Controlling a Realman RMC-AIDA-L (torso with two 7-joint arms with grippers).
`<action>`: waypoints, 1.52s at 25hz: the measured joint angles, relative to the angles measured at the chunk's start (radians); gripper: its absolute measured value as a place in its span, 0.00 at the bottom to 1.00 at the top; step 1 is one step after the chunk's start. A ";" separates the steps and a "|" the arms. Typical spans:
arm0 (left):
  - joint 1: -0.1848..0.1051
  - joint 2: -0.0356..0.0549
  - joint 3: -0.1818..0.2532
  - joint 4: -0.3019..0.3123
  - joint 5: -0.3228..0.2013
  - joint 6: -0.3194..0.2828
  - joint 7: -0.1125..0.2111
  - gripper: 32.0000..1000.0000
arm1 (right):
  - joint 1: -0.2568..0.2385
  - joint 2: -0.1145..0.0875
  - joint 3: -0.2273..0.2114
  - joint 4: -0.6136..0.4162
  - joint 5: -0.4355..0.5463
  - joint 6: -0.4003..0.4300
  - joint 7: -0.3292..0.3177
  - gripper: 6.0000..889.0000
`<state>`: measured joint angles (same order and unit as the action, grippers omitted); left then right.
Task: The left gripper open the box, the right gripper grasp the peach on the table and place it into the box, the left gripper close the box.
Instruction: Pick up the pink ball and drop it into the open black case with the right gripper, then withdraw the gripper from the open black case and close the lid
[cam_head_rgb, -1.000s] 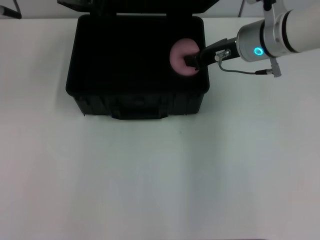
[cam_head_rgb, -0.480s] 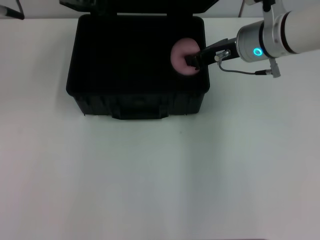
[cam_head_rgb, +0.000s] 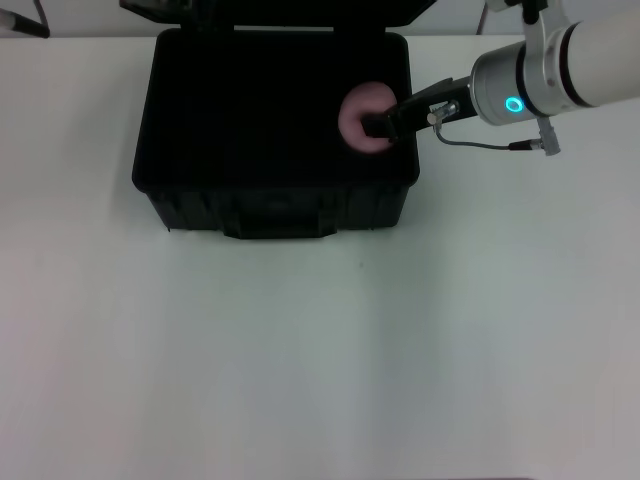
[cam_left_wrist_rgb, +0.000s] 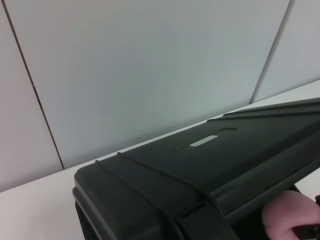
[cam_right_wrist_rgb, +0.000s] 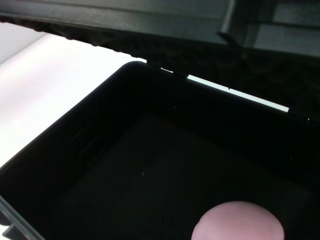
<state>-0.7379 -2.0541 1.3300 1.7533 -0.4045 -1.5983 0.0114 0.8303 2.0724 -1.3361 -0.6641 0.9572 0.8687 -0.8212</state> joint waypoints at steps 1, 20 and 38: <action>0.000 0.0000 0.000 0.000 0.000 0.000 0.000 0.35 | 0.000 0.000 0.000 0.000 0.000 0.001 -0.001 0.19; 0.002 0.0003 0.000 0.000 0.004 0.000 0.000 0.35 | 0.003 -0.006 -0.001 0.000 0.051 0.027 -0.042 0.84; 0.009 0.0017 0.000 0.000 0.006 0.000 0.001 0.35 | 0.005 -0.024 0.009 -0.014 0.042 0.123 0.000 0.98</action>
<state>-0.7286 -2.0524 1.3299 1.7533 -0.3988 -1.5983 0.0123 0.8349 2.0487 -1.3275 -0.6783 0.9988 0.9916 -0.8214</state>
